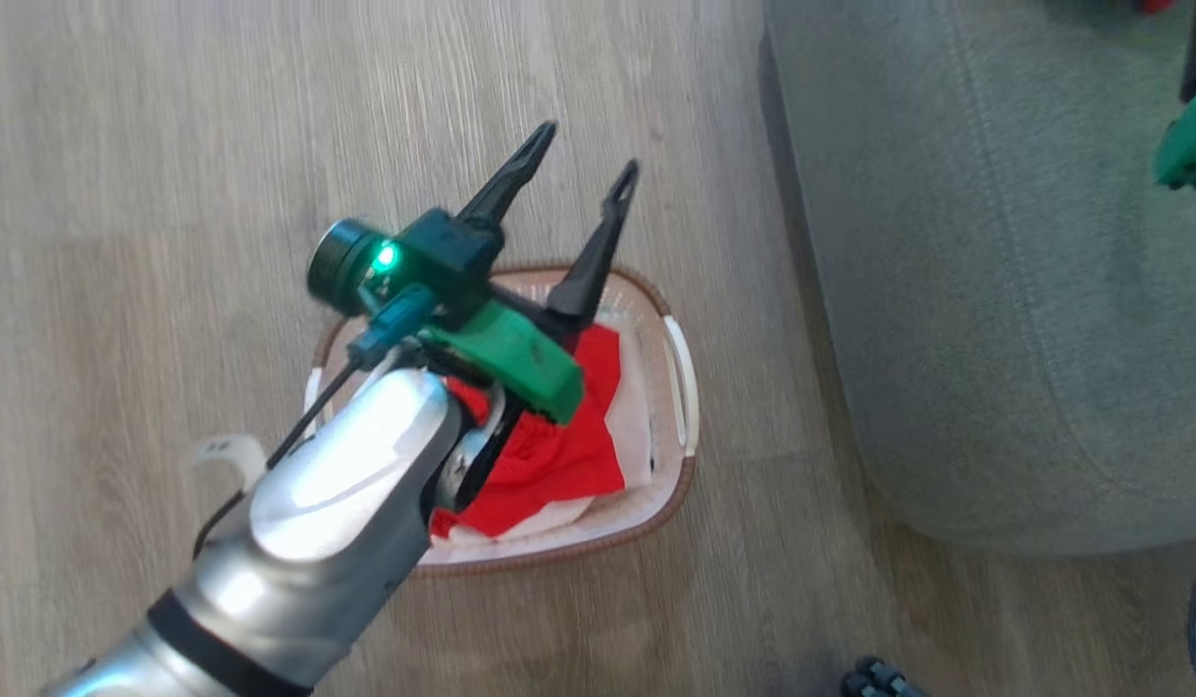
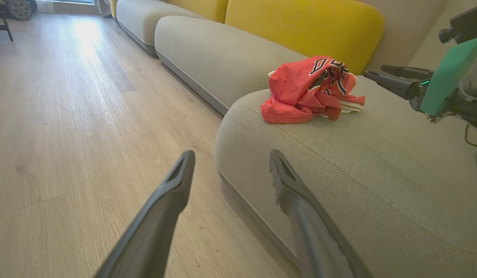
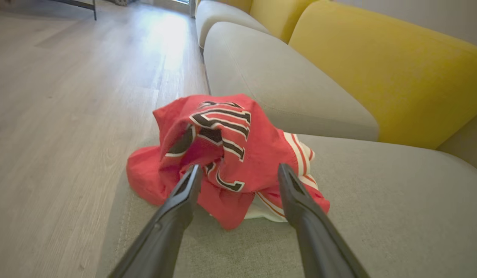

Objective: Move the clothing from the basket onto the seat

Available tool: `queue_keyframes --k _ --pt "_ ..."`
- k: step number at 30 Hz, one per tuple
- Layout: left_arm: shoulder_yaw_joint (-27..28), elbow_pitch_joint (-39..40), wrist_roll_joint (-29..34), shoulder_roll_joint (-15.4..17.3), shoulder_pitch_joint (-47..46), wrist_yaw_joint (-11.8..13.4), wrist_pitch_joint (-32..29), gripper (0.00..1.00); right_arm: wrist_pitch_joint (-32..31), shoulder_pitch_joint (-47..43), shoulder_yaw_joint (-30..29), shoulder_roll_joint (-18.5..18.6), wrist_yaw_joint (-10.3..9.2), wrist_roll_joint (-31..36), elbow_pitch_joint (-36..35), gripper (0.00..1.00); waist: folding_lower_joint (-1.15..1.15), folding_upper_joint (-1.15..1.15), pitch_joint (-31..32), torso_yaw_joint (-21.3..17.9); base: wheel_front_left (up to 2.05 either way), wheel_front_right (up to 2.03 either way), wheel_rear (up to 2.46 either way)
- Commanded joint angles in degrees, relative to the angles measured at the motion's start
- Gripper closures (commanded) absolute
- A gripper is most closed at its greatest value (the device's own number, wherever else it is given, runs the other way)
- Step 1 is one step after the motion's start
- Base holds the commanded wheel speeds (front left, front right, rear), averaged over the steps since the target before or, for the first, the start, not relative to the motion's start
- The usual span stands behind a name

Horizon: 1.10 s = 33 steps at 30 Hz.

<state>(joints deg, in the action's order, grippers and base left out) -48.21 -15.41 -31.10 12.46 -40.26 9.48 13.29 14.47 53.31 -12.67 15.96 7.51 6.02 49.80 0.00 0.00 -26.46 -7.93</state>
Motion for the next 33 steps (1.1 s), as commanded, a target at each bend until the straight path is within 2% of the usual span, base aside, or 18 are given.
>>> queue_keyframes --k 1,9,17,26,33 --pt "2.6 1.4 -0.5 1.2 0.0 0.5 0.7 0.0 0.5 -0.6 1.5 0.6 -0.02 -1.1 -2.6 0.0 0.0 0.0 2.6 0.0 0.0 0.0 0.0" --pt "8.6 1.2 -2.5 2.0 7.4 2.2 1.6 0.0 0.5 -5.1 7.7 -0.3 -0.02 -7.3 -6.2 0.0 0.0 0.0 11.0 2.9 0.0 0.0 0.0" --pt "17.8 4.1 -0.5 2.9 18.0 4.0 1.7 0.0 0.5 -12.8 10.9 -5.1 -0.02 -11.2 -12.1 0.0 0.0 0.0 17.9 6.7 0.0 0.0 0.0" --pt "26.5 6.9 2.5 2.4 31.0 4.2 1.7 0.0 0.5 -26.5 10.5 -11.2 -0.02 -10.3 -22.4 0.0 0.0 0.0 23.1 10.1 0.0 0.0 0.0" --pt "30.9 8.8 3.9 1.3 38.3 3.8 1.7 0.0 0.5 -36.0 9.4 -13.0 -0.02 -8.8 -30.6 0.0 0.0 0.0 25.6 11.6 0.0 0.0 0.0"
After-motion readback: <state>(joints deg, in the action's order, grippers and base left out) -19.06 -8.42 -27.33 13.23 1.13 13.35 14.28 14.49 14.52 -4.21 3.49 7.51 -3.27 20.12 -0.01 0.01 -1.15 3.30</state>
